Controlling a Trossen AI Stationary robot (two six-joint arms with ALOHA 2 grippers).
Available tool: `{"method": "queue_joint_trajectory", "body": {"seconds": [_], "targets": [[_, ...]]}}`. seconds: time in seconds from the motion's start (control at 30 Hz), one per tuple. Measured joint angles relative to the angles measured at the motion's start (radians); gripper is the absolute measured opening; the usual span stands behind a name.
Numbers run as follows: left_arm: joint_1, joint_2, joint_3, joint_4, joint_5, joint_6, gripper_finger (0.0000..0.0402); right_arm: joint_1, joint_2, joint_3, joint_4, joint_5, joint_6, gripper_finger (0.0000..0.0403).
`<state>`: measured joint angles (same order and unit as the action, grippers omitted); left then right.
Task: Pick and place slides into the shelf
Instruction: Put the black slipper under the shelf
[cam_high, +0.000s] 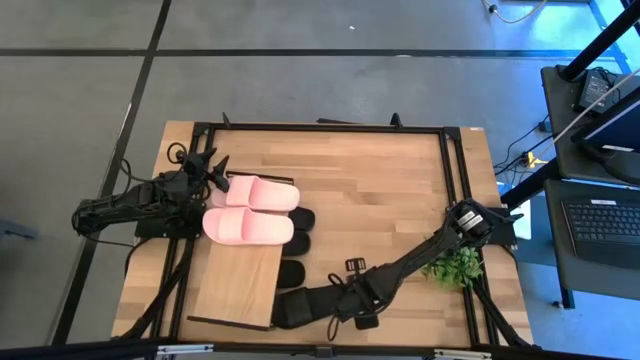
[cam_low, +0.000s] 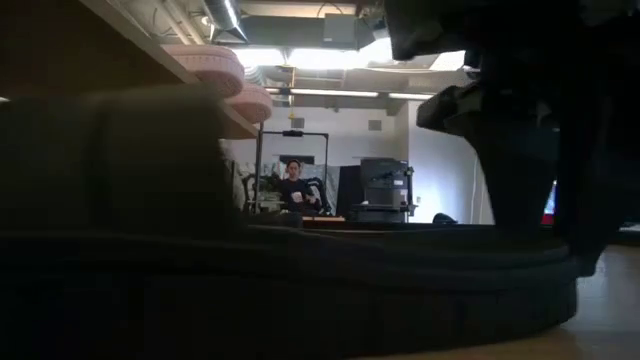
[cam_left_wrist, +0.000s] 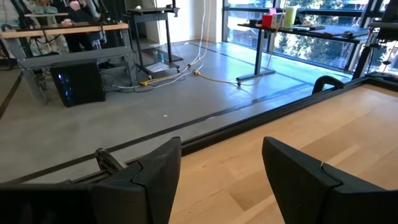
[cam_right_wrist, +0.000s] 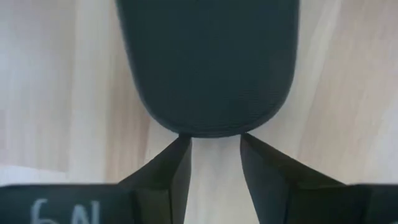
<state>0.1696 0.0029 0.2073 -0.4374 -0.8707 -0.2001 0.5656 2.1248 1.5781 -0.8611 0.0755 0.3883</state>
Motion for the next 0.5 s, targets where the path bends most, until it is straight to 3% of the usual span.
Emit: {"method": "queue_joint_trajectory", "body": {"seconds": [0.5], "targets": [[0.000, 0.000, 0.000, 0.000, 0.000, -0.001, 0.0217, 0.000, 0.001, 0.001, 0.197, 0.001, -0.006, 0.0139]]}}
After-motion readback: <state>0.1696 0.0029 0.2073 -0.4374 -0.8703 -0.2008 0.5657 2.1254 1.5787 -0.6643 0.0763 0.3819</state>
